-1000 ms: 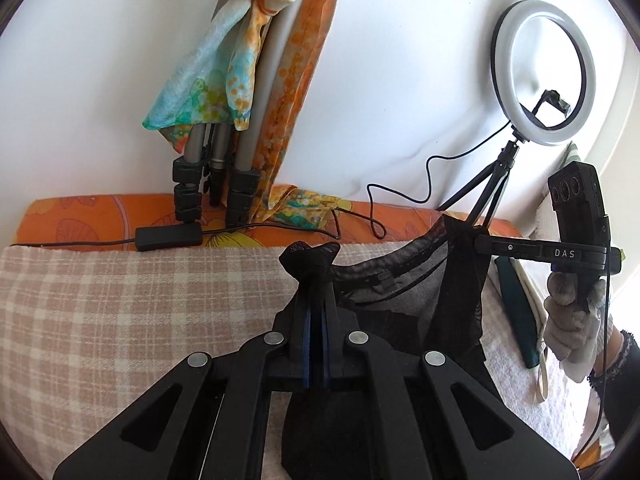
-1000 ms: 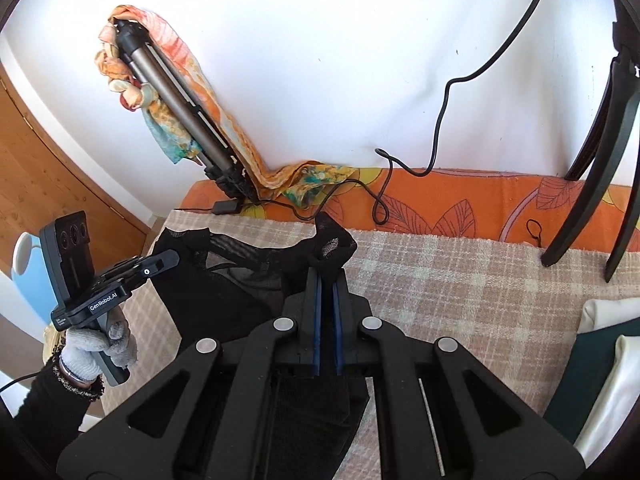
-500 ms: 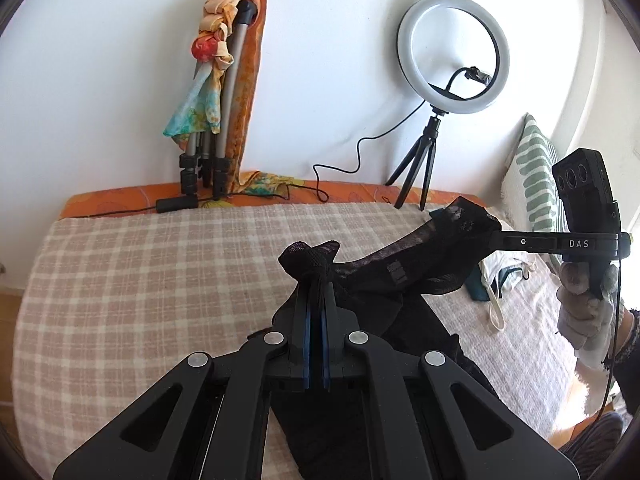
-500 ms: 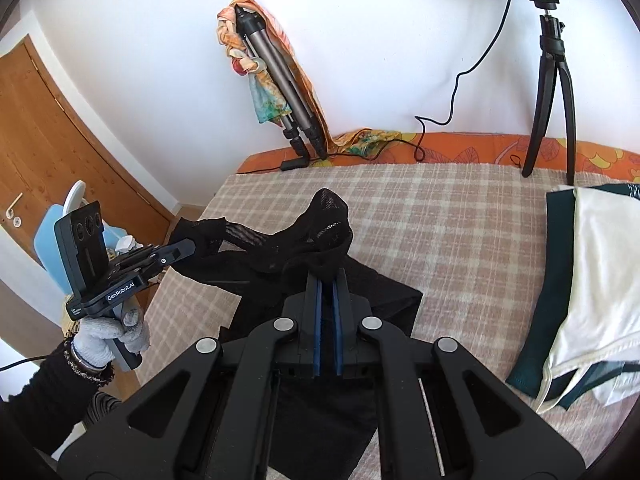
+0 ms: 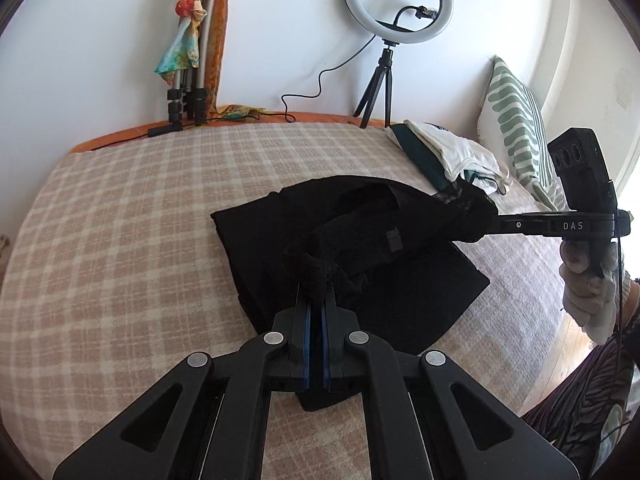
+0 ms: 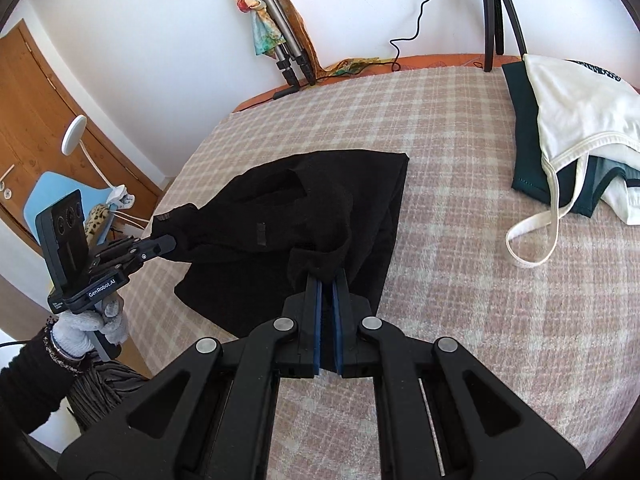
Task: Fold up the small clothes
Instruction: 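Lift the collar end with both tools and fold it over toward the hem, then open both tools and release the folded black shirt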
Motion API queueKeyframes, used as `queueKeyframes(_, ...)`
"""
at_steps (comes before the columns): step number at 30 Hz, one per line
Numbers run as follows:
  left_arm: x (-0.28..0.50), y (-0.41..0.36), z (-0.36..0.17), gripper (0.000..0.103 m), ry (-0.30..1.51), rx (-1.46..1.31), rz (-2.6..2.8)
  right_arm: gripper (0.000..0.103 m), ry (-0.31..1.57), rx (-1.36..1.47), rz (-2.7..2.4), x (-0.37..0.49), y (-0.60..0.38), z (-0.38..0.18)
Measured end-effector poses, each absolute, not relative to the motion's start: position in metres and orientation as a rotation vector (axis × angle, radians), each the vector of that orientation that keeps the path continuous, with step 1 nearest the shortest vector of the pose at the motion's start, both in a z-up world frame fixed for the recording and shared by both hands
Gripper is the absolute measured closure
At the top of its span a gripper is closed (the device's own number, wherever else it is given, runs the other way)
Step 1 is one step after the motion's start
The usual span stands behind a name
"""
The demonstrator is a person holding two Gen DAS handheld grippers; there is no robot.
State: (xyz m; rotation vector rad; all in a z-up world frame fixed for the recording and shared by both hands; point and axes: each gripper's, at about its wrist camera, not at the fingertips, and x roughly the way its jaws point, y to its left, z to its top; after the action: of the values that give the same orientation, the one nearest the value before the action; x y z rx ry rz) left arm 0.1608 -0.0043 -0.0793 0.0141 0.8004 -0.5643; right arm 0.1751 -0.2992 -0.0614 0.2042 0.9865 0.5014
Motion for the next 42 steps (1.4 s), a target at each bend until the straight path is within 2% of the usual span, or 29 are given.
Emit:
queueKeyframes(8, 0.123, 0.006, -0.094, 0.099, 0.851, 0.148, -0.561, 0.097, 0.977, 0.108, 0.439, 0.136, -0.322, -0.070)
queueKeyframes(13, 0.114, 0.030, -0.089, 0.095, 0.887, 0.040, -0.546, 0.095, 1.025, 0.265, 0.413, 0.137, -0.348, -0.076)
queueKeyframes(15, 0.118, 0.039, -0.088, 0.091, 0.917, -0.051, -0.536, 0.090, 1.057, 0.355, 0.422, 0.141, -0.355, -0.084)
queueKeyframes(18, 0.130, 0.048, -0.092, 0.090, 0.972, -0.256, -0.550, 0.071, 1.118, 0.531, 0.454, 0.149, -0.360, -0.102)
queueKeyframes(20, 0.133, 0.046, -0.093, 0.089, 0.973, -0.305, -0.551, 0.071, 1.132, 0.599, 0.481, 0.151, -0.357, -0.108)
queueKeyframes(22, 0.135, 0.043, -0.096, 0.075, 0.987, -0.361, -0.560, 0.069, 1.131, 0.604, 0.491, 0.151, -0.351, -0.108)
queueKeyframes(24, 0.139, 0.042, -0.104, 0.071, 1.025, -0.437, -0.558, 0.068, 1.146, 0.633, 0.510, 0.152, -0.345, -0.111)
queueKeyframes(30, 0.147, 0.051, -0.123, 0.071, 1.114, -0.659, -0.520, 0.066, 1.186, 0.805, 0.527, 0.160, -0.343, -0.132)
queueKeyframes(34, 0.148, 0.049, -0.126, 0.071, 1.134, -0.727, -0.541, 0.057, 1.173, 0.908, 0.561, 0.163, -0.346, -0.132)
queueKeyframes(39, 0.150, 0.043, -0.131, 0.071, 1.146, -0.802, -0.553, 0.056, 1.184, 0.916, 0.562, 0.167, -0.338, -0.134)
queueKeyframes(42, 0.149, 0.037, -0.135, 0.076, 1.147, -0.793, -0.559, 0.057, 1.204, 0.923, 0.552, 0.170, -0.332, -0.141)
